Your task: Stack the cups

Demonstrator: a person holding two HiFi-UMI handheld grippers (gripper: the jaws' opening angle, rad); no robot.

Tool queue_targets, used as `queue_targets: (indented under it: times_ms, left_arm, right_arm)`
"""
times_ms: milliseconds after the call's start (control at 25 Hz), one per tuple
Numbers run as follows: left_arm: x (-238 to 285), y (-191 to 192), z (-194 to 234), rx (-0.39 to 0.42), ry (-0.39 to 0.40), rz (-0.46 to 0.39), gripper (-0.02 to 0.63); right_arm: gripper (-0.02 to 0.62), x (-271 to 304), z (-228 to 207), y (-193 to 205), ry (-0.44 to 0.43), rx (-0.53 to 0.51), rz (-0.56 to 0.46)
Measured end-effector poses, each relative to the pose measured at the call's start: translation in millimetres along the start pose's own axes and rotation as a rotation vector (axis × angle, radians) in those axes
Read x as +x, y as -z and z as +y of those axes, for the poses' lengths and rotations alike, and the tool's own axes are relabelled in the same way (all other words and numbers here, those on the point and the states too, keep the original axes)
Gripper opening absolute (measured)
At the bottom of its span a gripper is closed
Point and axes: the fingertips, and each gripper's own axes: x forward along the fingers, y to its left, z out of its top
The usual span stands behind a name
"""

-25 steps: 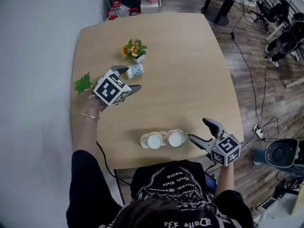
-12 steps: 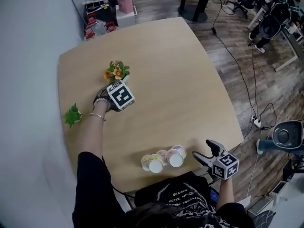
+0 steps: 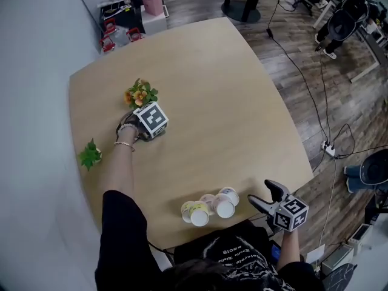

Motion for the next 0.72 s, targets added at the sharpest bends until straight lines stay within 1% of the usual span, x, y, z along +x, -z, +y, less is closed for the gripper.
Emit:
queue_targets:
  times_ms: [40,80,120,200,280,360,400,520,720]
  left_arm:
    - [3.1,2.2,-0.8,0.004,0.001,0.012,0.371]
    - [6.5,4.6,-1.9,0.007,0.0,0.021,0.345]
    - [9.9,5.9,-3.3,0.007,0.001,0.023,0.293]
    - [13.6,4.6,-6.8,0.003,0.005,0.014,0.291]
    - [13.6,4.1,-8.6,0.003,-0.009,0.009,0.278]
    - [10.5,4.8,-12.1,-0.012,-0.019,-0.01,0.265]
    - [9.1,4.8,-12.3,-0.023,-0.03,-0.024,0.263]
    - [-8.3,-3.7,-17.9,-0.07,-0.043,-0.096,0.262]
    - [-60.2,-11.6,-38.2,-0.182,-0.031,-0.273,0.262]
  right_arm:
    - [0.391,0.7,-0.4,0.3,0.001,-0.004,0.002]
    - [0.391,1.5,-0.9,0.1,0.001,-0.009,0.004]
    - [0.391,2.0,-1.9,-1.2,0.001,-0.012,0.001]
    - [0.391,2.1,-5.3,-6.7,0.0,-0.017,-0.014]
    - [0.39,3.5,-6.4,-12.0,-0.005,-0.027,-0.029]
    - [0.366,6.5,-3.4,-14.8,-0.017,-0.037,-0.04]
    - [0.366,7.8,-1.5,-15.6,-0.025,-0.042,-0.045]
    - [0.366,9.6,4.1,-18.8,-0.052,-0.062,-0.055]
    - [0.365,2.1,12.1,-21.2,-0.087,-0.099,-0.072]
